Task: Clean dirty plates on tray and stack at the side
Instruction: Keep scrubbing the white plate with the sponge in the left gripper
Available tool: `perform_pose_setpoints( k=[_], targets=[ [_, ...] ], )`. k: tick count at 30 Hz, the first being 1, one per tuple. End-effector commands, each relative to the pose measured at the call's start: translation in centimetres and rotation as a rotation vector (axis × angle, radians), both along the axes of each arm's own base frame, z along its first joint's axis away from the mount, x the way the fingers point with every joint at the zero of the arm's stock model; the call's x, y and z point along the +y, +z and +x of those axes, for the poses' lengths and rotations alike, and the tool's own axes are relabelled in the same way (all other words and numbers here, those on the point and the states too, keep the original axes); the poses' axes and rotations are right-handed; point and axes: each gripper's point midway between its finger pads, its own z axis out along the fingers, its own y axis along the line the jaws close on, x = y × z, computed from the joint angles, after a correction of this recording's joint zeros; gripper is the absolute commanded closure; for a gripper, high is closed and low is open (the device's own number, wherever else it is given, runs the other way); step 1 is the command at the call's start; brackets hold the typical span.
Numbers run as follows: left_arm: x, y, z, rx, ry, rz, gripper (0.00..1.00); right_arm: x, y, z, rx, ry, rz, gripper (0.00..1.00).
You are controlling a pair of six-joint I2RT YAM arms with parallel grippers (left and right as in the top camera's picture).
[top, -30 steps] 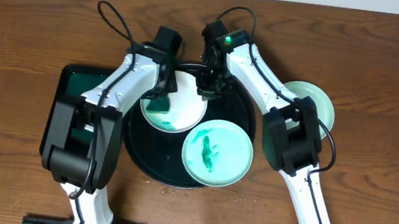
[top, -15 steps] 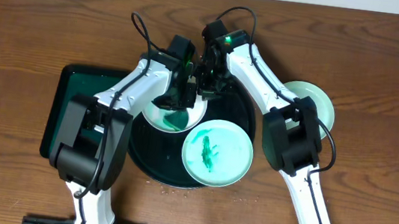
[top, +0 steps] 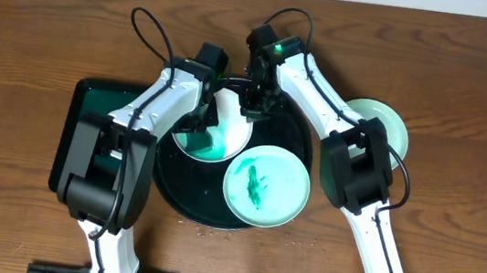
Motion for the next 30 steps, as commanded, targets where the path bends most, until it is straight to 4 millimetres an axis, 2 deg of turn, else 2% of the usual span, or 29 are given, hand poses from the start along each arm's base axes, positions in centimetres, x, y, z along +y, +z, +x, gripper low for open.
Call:
perform_pose_setpoints(
  k=[1,2,4,8,9,12,13,14,15,16,18,20,22,25,26,30],
  targets=[
    [-6.7,-0.8,-3.8,0.179,-0.312,-0.382,0.93,-4.0,-4.0,0.8,-0.013,-0.024,-0.177,0.99],
    [-7.8,-0.4,-4.1,0.181,-0.366,-0.455,0.93,-4.0,-4.0,0.8,-0.012,-0.024,-0.177,0.99],
    [-8.4,-0.3,-3.7,0.158,-0.395,-0.485,0.93,-4.0,-4.0,0.7,-0.011,-0.024,-0.174,0.99],
    [-8.3,-0.5,-0.5,0.026,-0.413,-0.442,0.93,-4.0,-4.0,0.7,-0.01,-0.02,-0.175,0.99],
    [-7.3,-0.8,1.1,-0.032,-0.417,-0.36,0.93,-4.0,-4.0,0.7,-0.011,-0.016,-0.173,0.99],
    [-3.8,-1.1,3.6,-0.111,-0.374,-0.13,0.93,-4.0,-4.0,0.7,-0.011,-0.013,-0.173,0.99],
    [-1.2,-0.9,4.4,-0.142,-0.274,0.014,0.93,-4.0,-4.0,0.7,-0.011,-0.013,-0.173,0.99],
    [0.6,-0.5,4.7,-0.163,-0.193,0.11,0.93,-4.0,-4.0,0.7,-0.011,-0.013,-0.173,0.99],
    [3.1,0.2,4.7,-0.193,-0.074,0.244,0.92,-4.0,-4.0,0.7,-0.011,-0.013,-0.173,0.99],
    [4.1,0.6,4.4,-0.2,-0.015,0.297,0.93,-4.0,-4.0,0.7,-0.012,-0.013,-0.173,0.99],
    [4.5,0.6,3.7,-0.183,0.022,0.309,0.93,-4.0,-4.0,0.7,-0.012,-0.013,-0.173,0.99],
    [4.8,0.4,2.1,-0.129,0.065,0.323,0.93,-4.0,-4.0,0.7,-0.012,-0.013,-0.173,0.99],
    [4.1,-0.1,0.4,-0.053,0.059,0.28,0.93,-4.0,-4.0,0.7,-0.012,-0.013,-0.173,0.99],
    [0.5,-1.2,-1.9,0.081,0.001,0.065,0.93,-3.9,-4.0,0.7,-0.013,-0.014,-0.173,0.99],
    [-2.8,-1.4,-3.0,0.15,-0.087,-0.13,0.93,-4.0,-4.0,0.7,-0.013,-0.013,-0.173,0.99],
    [-8.3,-0.4,-4.0,0.187,-0.258,-0.462,0.93,-3.9,-4.0,0.7,-0.012,-0.013,-0.172,0.99]
  ],
)
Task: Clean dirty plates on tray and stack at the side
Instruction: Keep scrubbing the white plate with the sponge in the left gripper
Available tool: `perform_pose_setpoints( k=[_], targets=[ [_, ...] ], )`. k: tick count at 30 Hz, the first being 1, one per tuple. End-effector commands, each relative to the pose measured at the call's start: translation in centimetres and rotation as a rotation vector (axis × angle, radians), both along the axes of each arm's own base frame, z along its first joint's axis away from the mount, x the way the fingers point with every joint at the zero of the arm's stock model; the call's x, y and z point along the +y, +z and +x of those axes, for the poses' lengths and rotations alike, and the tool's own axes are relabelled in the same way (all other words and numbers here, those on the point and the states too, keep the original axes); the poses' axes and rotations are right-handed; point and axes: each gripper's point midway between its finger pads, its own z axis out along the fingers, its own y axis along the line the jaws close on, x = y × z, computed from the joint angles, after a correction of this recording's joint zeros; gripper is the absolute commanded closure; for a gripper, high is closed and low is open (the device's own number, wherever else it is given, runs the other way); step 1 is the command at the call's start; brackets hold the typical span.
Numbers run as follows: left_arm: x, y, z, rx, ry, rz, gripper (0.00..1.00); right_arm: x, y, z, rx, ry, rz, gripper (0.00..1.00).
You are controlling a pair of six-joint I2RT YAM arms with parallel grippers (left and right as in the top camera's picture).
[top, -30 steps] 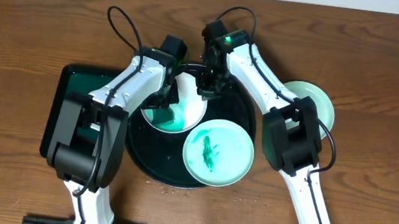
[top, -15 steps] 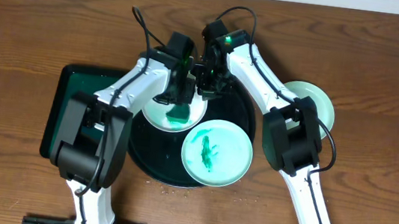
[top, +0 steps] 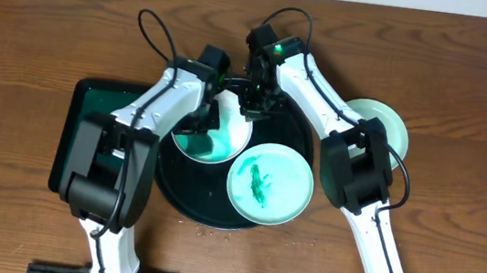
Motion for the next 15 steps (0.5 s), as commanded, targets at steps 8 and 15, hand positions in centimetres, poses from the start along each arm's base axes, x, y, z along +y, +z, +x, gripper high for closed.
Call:
perform_pose_setpoints(
  k=[8,15],
  targets=[
    [-7.7,0.0,3.0,-0.112,-0.166,-0.387,0.93,-4.1,-4.0,0.5,0.0,-0.027,-0.179,0.99],
    [-0.6,0.3,5.5,-0.197,0.098,-0.093,0.93,-4.1,-4.0,0.4,0.004,-0.027,-0.181,0.99]
  ],
)
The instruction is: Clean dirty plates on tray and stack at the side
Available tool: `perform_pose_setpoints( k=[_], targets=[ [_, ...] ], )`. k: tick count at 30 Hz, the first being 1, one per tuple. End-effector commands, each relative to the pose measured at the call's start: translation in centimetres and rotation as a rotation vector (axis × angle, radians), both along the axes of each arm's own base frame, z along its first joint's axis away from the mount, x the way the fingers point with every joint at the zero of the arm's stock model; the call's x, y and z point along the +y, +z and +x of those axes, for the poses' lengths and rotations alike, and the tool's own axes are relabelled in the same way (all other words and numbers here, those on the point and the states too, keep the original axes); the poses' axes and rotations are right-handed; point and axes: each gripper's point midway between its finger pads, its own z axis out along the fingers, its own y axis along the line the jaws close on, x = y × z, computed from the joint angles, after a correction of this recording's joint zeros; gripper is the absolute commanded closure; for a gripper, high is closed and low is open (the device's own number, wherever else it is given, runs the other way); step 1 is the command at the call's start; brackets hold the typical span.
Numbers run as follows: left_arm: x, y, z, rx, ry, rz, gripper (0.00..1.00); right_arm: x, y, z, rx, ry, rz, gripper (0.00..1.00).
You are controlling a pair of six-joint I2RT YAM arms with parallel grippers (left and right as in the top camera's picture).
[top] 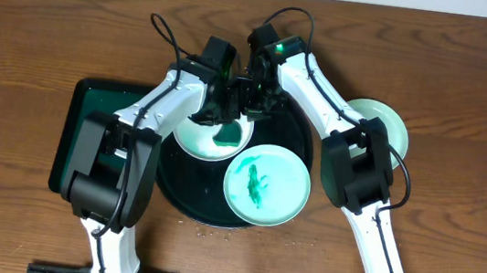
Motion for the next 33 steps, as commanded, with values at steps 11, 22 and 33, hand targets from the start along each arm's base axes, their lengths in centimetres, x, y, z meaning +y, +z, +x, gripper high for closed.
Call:
perform_pose_setpoints(
  k=[11,22,33],
  targets=[
    [9.6,10.4,1.0,-0.019,0.246,0.212,0.93,-3.2,-3.8,0.3,-0.002,0.023,-0.134,0.99],
    [16.3,15.7,1.0,-0.09,0.366,0.121,0.93,-4.5,5.6,3.3,-0.34,0.139,-0.325,0.99],
    [20.3,15.7,0.7,-0.085,0.464,0.127,0.93,-4.9,18.8,2.9,-0.819,0.136,-0.731,0.99]
  ],
)
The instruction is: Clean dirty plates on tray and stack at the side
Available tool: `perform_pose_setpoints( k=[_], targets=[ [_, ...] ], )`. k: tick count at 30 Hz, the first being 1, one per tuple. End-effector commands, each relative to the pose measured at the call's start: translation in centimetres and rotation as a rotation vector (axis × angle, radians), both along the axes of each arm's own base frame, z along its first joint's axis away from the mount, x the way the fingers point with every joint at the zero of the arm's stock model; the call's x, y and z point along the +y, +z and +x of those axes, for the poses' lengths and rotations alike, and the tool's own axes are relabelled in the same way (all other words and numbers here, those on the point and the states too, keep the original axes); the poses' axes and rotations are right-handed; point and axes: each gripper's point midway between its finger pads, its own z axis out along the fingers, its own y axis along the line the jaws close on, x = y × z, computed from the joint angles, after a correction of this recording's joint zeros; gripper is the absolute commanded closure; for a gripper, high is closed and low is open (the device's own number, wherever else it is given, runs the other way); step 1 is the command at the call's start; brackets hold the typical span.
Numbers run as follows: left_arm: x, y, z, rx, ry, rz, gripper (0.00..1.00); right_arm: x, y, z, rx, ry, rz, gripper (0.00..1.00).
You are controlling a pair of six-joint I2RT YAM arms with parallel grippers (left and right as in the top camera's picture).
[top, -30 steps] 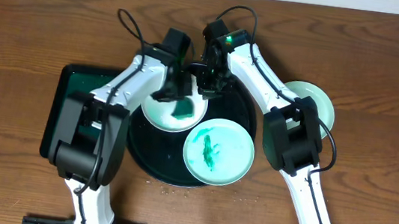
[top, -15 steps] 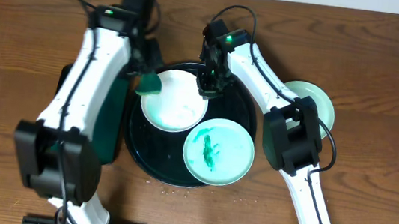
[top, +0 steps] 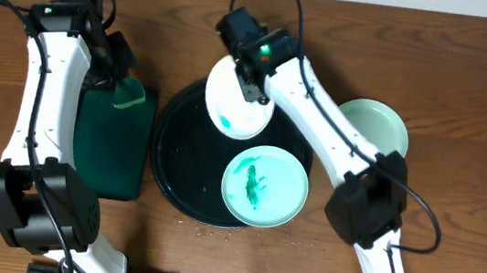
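Note:
My right gripper (top: 251, 84) is shut on the far rim of a white plate (top: 239, 113). It holds the plate tilted above the back of the round black tray (top: 175, 175). A small green smear shows on the plate's left side. On the tray's front right lies a second pale plate (top: 265, 187) with a green stain in its middle. At the left, my left gripper (top: 121, 84) is shut on a green sponge (top: 128, 97) over the far end of the dark green rectangular tray (top: 113, 154).
A pale green plate (top: 375, 124) rests on the wooden table right of the black tray, partly under my right arm. The right arm reaches across the black tray's right half. A few crumbs lie near the table's front edge.
My left gripper has moved with the sponge from the white plate to the dark green tray at the left. The right gripper now holds the plate further back, tilted, with far less green on it.
At first my left gripper pressed the sponge on the green-smeared white plate while my right gripper held its far rim. The sponge then sat further right on the plate. Now the sponge is over the left tray and the plate is nearly white.

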Motion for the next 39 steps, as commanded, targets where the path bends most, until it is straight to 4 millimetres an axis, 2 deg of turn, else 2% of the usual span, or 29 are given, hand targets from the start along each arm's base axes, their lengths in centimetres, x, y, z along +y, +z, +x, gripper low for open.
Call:
perform_pose_setpoints(
  k=[1,3,6,10,12,16,20,22,23,25,26,28,31,33,36,38,39],
  targets=[
    [-0.1,1.0,0.3,-0.029,-0.023,0.005,0.93,-1.7,5.6,0.1,-0.267,-0.065,-0.219,0.99],
    [-0.1,1.0,0.3,-0.029,-0.023,0.005,0.93,-1.4,7.6,-0.8,-0.352,-0.075,-0.27,0.99],
    [-0.1,1.0,0.3,-0.029,-0.022,0.005,0.93,-0.2,9.5,-2.2,-0.428,-0.046,-0.32,0.99],
    [-0.1,1.0,0.3,-0.029,-0.022,0.005,0.93,0.5,11.8,-3.2,-0.527,-0.042,-0.371,0.99],
    [-0.1,1.0,0.3,-0.029,-0.022,0.005,0.92,0.4,13.7,-3.8,-0.604,-0.062,-0.394,0.99],
    [-0.1,1.0,0.3,-0.028,-0.022,0.004,0.93,-0.1,16.3,-4.3,-0.703,-0.101,-0.417,0.99],
    [-0.1,1.0,0.3,-0.027,-0.023,0.004,0.93,-0.5,17.4,-4.7,-0.726,-0.122,-0.387,0.99],
    [-0.1,1.0,0.3,-0.028,-0.023,0.004,0.93,-0.4,17.2,-4.8,-0.711,-0.121,-0.36,0.99],
    [-0.1,1.0,0.3,-0.028,-0.022,0.004,0.93,0.0,16.4,-4.8,-0.675,-0.107,-0.331,0.99],
    [-0.3,0.9,0.2,-0.024,-0.025,0.003,0.93,0.7,14.3,-4.7,-0.563,-0.077,-0.245,0.99],
    [-0.3,0.5,0.0,-0.012,-0.025,0.001,0.93,1.4,11.8,-4.4,-0.42,-0.024,-0.161,0.99],
    [-0.3,-0.1,-0.3,0.005,-0.025,-0.001,0.93,2.3,9.6,-4.0,-0.271,0.075,-0.083,0.99],
    [-0.7,-0.7,-0.7,0.026,-0.032,-0.008,0.93,2.8,7.1,-3.0,-0.062,0.185,0.113,0.99],
    [-1.4,-0.7,-0.7,0.028,-0.051,-0.008,0.93,2.8,6.3,-2.7,0.048,0.221,0.253,0.99],
    [-3.1,-0.6,-0.3,0.016,-0.095,-0.006,0.93,0.9,6.1,-1.5,0.167,0.191,0.458,0.99],
    [-4.6,-0.5,0.4,-0.009,-0.134,-0.003,0.93,-2.5,6.3,-0.1,0.231,0.121,0.588,0.99],
    [-5.0,-0.4,0.5,-0.015,-0.143,-0.002,0.93,-3.5,6.4,0.2,0.243,0.099,0.613,0.99]
  ],
)
